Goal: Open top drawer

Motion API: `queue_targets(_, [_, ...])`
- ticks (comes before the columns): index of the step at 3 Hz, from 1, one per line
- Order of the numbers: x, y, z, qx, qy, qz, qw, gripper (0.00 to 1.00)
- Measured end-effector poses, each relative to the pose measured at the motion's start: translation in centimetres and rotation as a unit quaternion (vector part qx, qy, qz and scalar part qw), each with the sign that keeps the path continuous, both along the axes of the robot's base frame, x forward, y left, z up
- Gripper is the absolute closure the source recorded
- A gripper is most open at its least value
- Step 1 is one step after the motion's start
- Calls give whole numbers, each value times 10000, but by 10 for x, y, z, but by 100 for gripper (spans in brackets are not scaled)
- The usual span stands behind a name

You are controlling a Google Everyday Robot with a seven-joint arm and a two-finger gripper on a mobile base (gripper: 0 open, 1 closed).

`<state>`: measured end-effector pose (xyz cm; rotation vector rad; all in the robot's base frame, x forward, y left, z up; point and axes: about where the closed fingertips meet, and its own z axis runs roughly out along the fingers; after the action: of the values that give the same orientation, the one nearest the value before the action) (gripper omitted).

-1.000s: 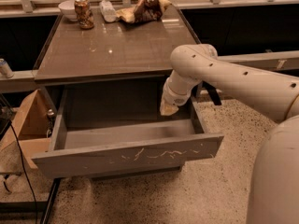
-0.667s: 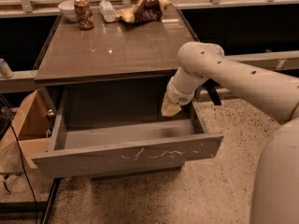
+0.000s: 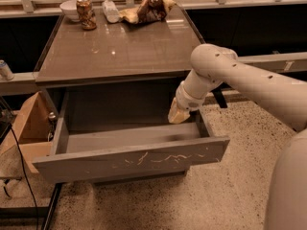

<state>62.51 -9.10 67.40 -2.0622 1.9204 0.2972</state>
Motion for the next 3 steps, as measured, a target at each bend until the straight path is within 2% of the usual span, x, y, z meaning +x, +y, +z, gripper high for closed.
queue_targets(2, [-23, -5, -7, 7, 131, -6, 9999, 100])
queue_targets(3, [-31, -4, -10, -68, 165, 64, 9998, 81])
